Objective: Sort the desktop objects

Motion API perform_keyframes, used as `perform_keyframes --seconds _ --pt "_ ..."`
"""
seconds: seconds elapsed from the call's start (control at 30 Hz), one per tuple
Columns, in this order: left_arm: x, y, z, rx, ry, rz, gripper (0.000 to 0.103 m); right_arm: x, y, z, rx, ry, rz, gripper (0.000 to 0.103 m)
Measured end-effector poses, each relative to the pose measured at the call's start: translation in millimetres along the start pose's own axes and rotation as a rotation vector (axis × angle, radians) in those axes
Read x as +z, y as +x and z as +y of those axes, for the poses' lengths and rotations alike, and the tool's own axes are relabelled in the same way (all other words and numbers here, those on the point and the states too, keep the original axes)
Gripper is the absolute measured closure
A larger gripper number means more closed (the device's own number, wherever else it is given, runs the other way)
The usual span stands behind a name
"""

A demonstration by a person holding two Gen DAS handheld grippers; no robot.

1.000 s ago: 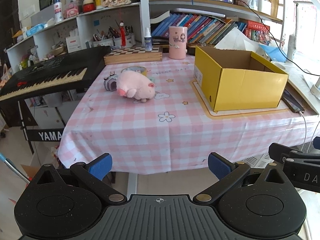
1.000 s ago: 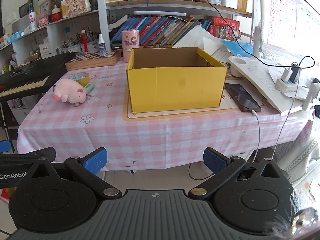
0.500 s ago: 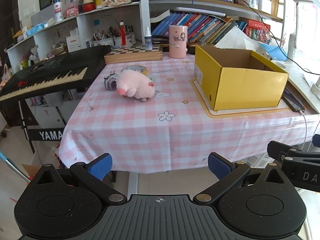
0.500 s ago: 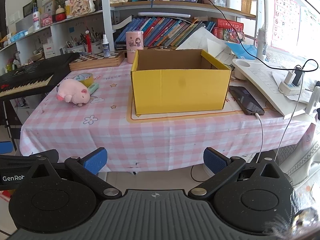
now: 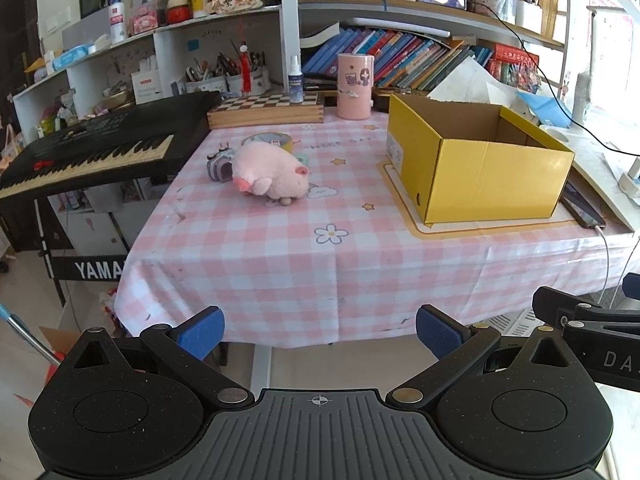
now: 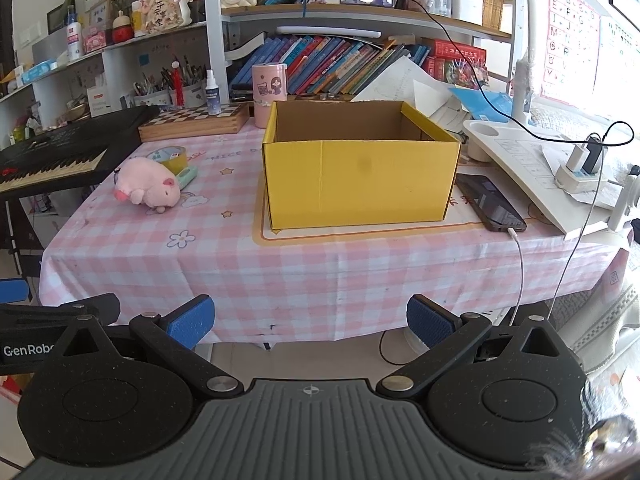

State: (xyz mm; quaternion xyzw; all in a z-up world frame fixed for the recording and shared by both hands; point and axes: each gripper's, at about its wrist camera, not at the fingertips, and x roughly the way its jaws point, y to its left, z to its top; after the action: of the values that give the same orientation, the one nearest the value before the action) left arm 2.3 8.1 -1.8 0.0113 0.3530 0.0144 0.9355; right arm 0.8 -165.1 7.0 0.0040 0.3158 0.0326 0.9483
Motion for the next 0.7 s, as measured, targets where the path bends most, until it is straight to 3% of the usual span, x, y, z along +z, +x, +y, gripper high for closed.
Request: perform_keyframes --seconds 0.7 --pt "0 4 12 -0.008 0.003 0.01 0.0 1 -1 14 -0.003 -0.013 0.003 0.0"
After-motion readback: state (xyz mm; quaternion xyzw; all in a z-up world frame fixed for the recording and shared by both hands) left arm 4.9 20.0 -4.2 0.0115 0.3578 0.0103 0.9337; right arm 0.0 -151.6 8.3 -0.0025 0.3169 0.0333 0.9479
